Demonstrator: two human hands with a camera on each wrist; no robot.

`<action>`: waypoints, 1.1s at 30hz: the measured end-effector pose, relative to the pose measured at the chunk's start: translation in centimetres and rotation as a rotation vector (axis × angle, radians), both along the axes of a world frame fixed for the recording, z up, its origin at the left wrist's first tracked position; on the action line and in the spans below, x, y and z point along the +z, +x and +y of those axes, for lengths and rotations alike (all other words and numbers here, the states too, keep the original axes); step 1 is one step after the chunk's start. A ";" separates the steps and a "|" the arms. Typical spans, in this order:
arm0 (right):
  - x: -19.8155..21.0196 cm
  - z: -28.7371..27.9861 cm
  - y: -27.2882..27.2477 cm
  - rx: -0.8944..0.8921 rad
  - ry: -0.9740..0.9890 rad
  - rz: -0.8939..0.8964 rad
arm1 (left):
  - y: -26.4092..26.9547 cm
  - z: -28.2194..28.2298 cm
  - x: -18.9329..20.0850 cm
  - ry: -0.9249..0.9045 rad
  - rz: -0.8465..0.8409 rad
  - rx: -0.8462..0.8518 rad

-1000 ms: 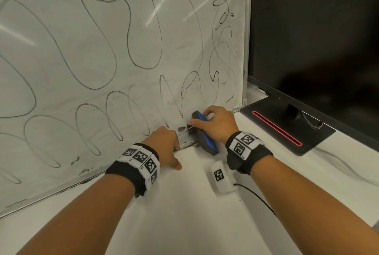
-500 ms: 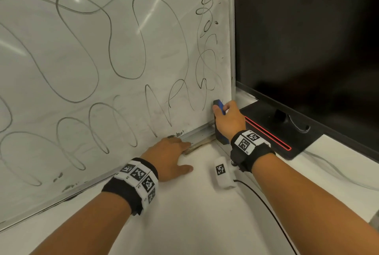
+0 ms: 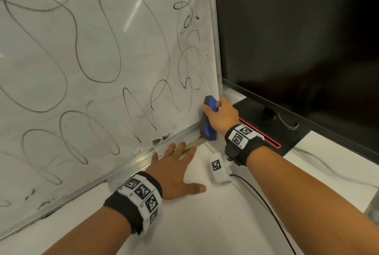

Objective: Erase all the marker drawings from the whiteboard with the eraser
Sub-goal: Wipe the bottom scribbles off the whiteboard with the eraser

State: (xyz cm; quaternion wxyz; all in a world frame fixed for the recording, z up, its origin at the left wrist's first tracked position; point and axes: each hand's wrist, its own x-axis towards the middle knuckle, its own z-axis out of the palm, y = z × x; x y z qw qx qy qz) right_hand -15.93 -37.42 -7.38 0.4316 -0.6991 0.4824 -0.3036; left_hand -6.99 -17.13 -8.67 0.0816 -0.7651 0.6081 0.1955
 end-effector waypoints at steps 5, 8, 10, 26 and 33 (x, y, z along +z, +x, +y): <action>-0.1 0.2 -0.2 0.109 -0.100 0.086 | 0.1 -0.3 0.4 -0.010 0.032 0.012; 0.9 -0.6 -0.3 0.038 -0.064 0.047 | 0.3 -0.5 0.4 0.008 0.037 0.021; 1.1 -0.6 -0.2 0.011 -0.060 0.028 | 0.6 -0.6 0.6 0.019 0.035 0.012; 1.7 2.0 1.2 0.160 -0.149 0.035 | 2.3 -1.3 1.2 0.015 0.020 -0.070; 1.5 3.4 0.5 0.338 -0.230 0.175 | 3.2 -0.7 2.6 -0.063 0.086 -0.012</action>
